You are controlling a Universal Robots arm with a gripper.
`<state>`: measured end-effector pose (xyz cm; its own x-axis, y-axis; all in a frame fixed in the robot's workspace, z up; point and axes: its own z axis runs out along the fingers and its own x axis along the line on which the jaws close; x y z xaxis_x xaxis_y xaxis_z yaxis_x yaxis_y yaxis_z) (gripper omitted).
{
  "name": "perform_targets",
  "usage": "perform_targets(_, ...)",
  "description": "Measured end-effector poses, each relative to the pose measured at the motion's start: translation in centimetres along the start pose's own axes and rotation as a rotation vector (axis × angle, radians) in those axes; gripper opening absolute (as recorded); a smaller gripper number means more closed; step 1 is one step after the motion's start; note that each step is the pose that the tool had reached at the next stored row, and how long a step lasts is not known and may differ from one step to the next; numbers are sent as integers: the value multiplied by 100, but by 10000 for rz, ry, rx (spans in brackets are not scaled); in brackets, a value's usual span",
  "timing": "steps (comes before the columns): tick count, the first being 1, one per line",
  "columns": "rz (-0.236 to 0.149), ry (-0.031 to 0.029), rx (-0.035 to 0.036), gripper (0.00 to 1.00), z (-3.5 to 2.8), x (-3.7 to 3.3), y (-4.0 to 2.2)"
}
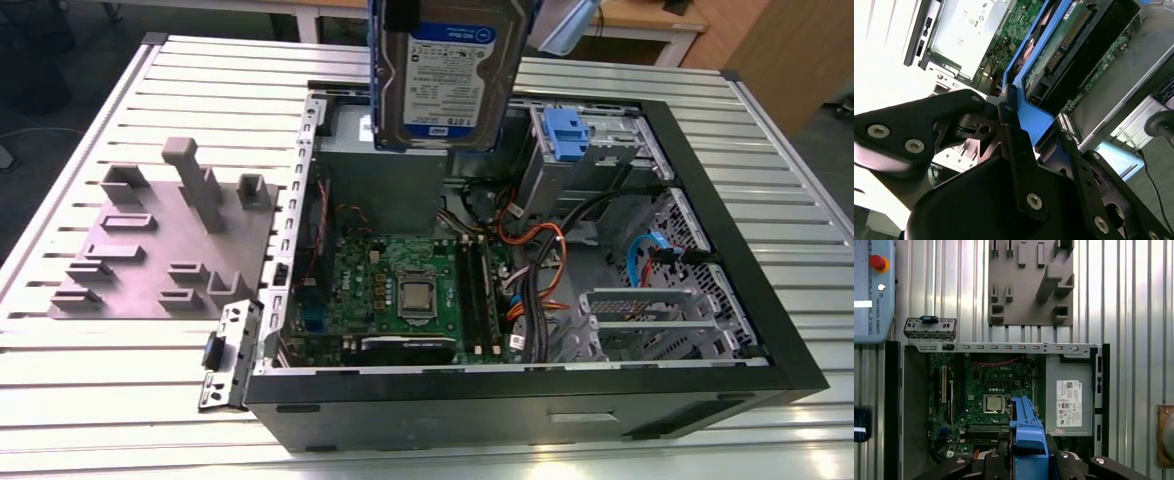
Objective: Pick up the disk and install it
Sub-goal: 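Pick up the disk, then insert the disk into the insertion slot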
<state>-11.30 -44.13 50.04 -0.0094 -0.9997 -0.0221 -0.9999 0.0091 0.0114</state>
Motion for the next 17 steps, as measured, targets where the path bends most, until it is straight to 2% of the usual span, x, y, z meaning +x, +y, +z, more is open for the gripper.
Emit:
perform_targets(9, 0, -1, 1, 36, -1, 0, -97)
perform_targets(17, 0, 0, 0, 36, -1, -1, -110)
